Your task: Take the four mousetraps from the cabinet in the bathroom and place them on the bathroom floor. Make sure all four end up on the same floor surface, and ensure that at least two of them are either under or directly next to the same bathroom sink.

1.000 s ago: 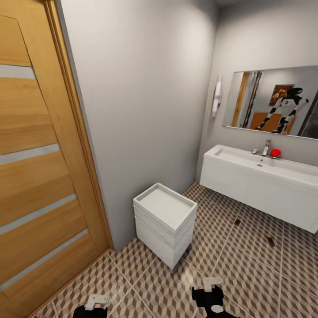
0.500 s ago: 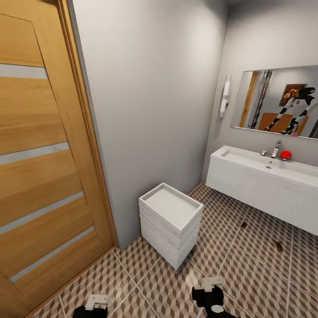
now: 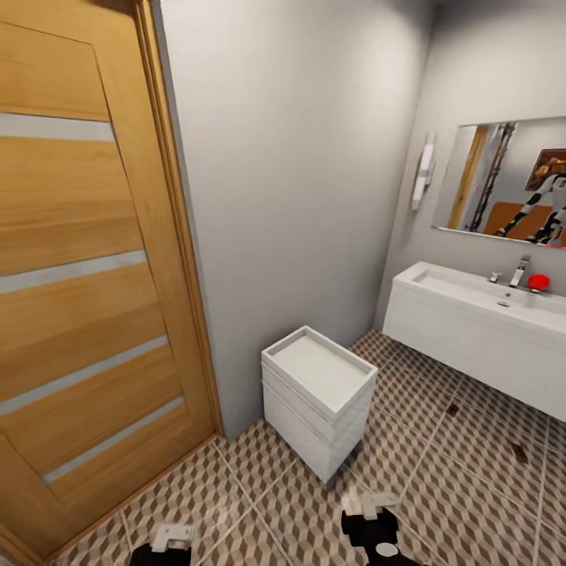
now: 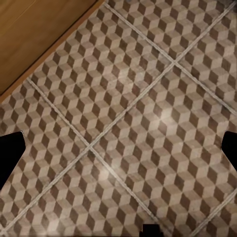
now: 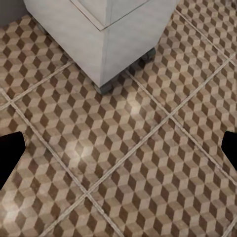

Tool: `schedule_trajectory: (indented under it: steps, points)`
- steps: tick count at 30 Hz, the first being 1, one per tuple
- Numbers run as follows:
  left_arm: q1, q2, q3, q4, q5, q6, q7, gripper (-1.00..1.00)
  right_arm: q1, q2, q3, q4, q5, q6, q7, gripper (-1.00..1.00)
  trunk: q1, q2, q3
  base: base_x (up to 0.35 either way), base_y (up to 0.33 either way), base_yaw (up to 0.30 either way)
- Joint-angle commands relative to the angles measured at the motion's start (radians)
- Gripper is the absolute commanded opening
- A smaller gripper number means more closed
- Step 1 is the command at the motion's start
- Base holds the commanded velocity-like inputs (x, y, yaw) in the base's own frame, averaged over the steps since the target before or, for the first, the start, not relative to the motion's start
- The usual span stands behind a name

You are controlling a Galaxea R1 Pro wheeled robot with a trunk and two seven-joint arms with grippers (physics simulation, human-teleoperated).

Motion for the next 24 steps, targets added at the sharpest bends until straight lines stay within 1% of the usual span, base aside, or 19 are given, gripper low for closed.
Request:
schedule_trajectory:
  steps: [1, 24]
  points:
    - [-0.002, -0.001, -0.008, 0.003, 0.007, -0.005, 0.0, 1.0, -0.001, 0.0, 0.009, 0.001, -0.01, -0.004, -0.003, 1.0, 0.001, -0.002, -0.002, 0.0, 0.0, 0.247]
    - [-0.002, -0.001, -0.008, 0.003, 0.007, -0.005, 0.0, 1.0, -0.001, 0.0, 0.009, 0.001, -0.01, -0.004, -0.003, 1.0, 0.001, -0.002, -0.002, 0.0, 0.0, 0.253]
